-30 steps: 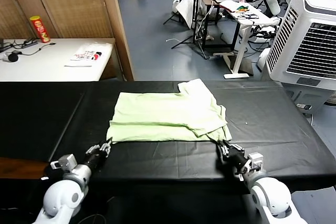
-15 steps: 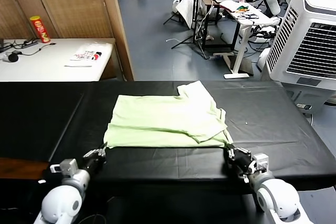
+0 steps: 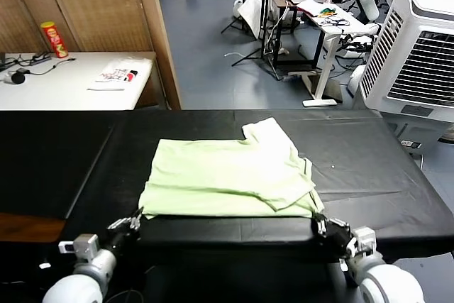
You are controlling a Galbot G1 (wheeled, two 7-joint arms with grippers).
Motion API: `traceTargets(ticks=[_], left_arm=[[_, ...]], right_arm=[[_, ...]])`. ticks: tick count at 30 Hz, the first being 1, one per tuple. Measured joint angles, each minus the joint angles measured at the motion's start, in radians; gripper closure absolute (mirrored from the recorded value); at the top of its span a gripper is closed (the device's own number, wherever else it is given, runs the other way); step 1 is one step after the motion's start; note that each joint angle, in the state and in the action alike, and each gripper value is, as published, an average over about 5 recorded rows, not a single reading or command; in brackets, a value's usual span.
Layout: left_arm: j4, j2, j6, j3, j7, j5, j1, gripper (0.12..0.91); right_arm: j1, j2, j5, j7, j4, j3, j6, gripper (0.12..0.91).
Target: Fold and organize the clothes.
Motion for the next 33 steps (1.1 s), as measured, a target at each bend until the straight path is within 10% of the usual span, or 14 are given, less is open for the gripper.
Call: traceTargets(ticks=[8,14,21,33], left_arm=[[-0.081,-0.010,0.082,-0.023,-0.042,-0.003,0.077,0.527],[-0.139,0.002,0.164,-0.059,-0.078,-0.083,0.080,0.261],[-0.069,0.078,0.220,-0.047,-0.137,-0.231,-0.140,0.233],[0.356,0.158,0.251,0.203,-0.113,-0.337,-0.715,0.232]], right_arm=[[-0.033,-0.024,0.069,0.020,0.095,0.050,-0.012,0.255],[0.107,-0.060,0.128,0.073,0.060,0.047,0.001,0.228],[0.456,-0.099,0.154,0.123,-0.158,-0.087,0.001,0.227],[1.042,0.012,0.122,0.117,-0.763,-0.400,0.031,0.227]])
